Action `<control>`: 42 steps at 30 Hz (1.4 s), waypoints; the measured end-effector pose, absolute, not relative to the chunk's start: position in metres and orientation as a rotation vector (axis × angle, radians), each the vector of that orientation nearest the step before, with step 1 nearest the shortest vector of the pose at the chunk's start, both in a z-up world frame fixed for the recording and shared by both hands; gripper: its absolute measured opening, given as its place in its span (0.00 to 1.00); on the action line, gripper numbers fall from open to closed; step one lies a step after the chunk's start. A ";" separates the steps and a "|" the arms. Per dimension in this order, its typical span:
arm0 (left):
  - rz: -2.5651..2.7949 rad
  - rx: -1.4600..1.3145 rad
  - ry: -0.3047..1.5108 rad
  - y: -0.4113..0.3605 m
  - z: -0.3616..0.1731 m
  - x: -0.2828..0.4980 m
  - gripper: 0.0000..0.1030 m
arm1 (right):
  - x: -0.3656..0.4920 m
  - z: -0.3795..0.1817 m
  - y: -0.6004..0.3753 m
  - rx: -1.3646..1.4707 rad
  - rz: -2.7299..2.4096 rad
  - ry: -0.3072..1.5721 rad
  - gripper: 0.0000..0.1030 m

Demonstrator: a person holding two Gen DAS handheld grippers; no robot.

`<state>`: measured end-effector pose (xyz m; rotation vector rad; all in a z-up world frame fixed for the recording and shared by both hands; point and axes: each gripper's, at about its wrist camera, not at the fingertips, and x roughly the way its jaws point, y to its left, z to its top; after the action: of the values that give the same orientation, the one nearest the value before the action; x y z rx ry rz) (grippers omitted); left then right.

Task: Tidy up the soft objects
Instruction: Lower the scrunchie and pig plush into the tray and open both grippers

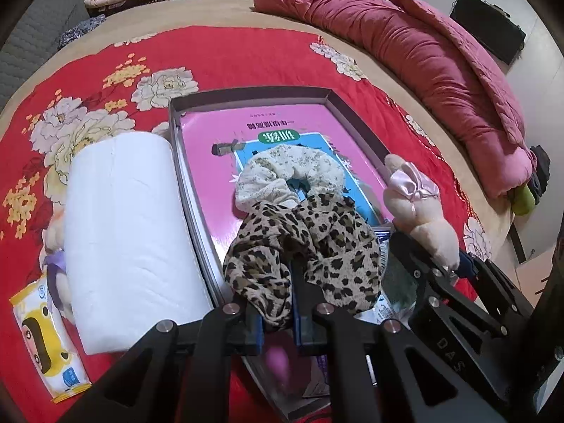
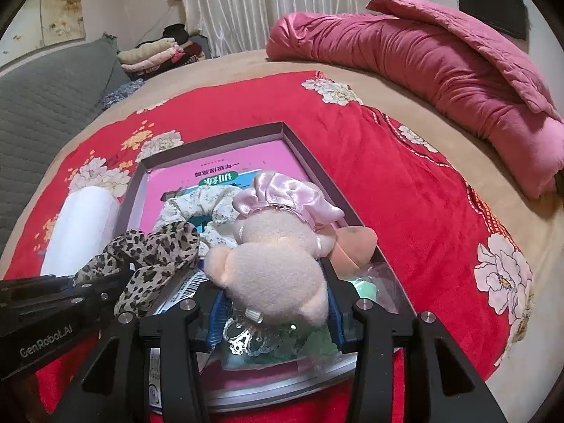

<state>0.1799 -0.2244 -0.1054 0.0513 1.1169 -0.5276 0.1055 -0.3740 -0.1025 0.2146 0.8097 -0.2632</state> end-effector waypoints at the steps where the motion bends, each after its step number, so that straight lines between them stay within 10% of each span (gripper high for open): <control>1: -0.530 0.043 1.124 -0.224 -0.106 0.180 0.11 | 0.106 -0.103 -0.374 0.215 -0.264 0.811 0.46; 35: -0.496 -0.002 1.113 -0.218 -0.101 0.184 0.15 | 0.095 -0.088 -0.376 0.215 -0.300 0.709 0.72; 42: -0.528 -0.032 1.090 -0.217 -0.096 0.182 0.34 | 0.093 -0.085 -0.381 0.239 -0.311 0.685 0.72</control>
<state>0.1823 -0.2167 -0.0958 -0.0320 1.0901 -0.5280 0.0926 -0.3807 -0.0847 0.2394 0.6849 -0.3113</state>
